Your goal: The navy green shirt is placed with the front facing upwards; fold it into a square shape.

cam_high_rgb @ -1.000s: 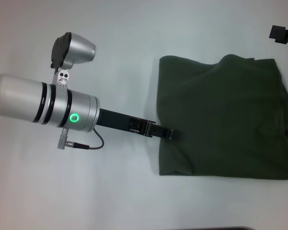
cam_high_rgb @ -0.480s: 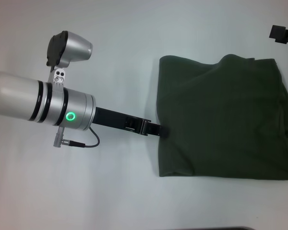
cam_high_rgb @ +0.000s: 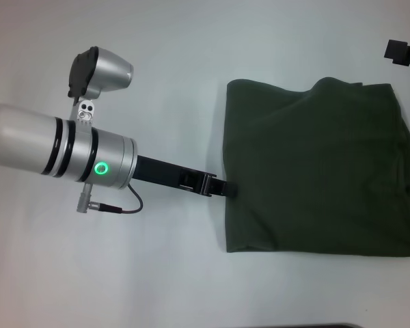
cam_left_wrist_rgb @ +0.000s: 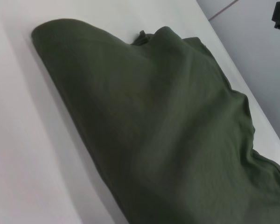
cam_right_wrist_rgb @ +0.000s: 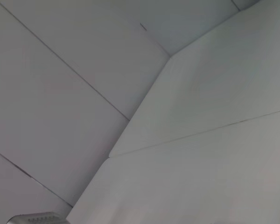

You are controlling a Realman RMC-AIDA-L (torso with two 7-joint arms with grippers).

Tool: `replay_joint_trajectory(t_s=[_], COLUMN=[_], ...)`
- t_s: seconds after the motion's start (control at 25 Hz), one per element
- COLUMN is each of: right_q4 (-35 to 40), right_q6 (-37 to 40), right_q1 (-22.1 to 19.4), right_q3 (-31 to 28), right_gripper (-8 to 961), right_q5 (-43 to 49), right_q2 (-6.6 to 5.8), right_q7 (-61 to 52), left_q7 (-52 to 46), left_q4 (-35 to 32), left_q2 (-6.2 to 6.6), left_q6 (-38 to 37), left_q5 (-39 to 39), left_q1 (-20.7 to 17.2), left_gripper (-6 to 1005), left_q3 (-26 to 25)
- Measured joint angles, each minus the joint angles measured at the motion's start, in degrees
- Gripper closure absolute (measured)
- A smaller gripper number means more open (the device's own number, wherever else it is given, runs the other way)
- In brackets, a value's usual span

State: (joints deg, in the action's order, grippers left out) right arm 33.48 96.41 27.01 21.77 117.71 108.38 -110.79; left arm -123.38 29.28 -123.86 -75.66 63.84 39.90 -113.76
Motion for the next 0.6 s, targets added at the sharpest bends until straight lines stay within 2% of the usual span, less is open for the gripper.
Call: replay_joint_trajectory(t_s=[0.24,0.4,0.6], right_q4=[0.00,0.00,0.00], right_q6=[0.00,0.00,0.00], right_q1=[-0.01,0.01,-0.01], right_q3=[0.02,-0.02,0.04], right_gripper=[41,42,42], right_q5=[0.05,0.12,0.14], right_q2=[0.13,0.15,0.17], right_q7=[0.05,0.05,-0.09], left_q7=[-2.72,-4.33,-5.52], left_q4=[0.97,1.30,1.25], left_q2=[0.97,1.41,1.16], left_q6=[-1.33,-1.92,-2.17], left_q5=[0.10,0.21,0.31], left_q1=[-0.65,-1.16,-1.40], left_gripper=[988,920,836], left_q3=[-0.73,-1.05,-1.46])
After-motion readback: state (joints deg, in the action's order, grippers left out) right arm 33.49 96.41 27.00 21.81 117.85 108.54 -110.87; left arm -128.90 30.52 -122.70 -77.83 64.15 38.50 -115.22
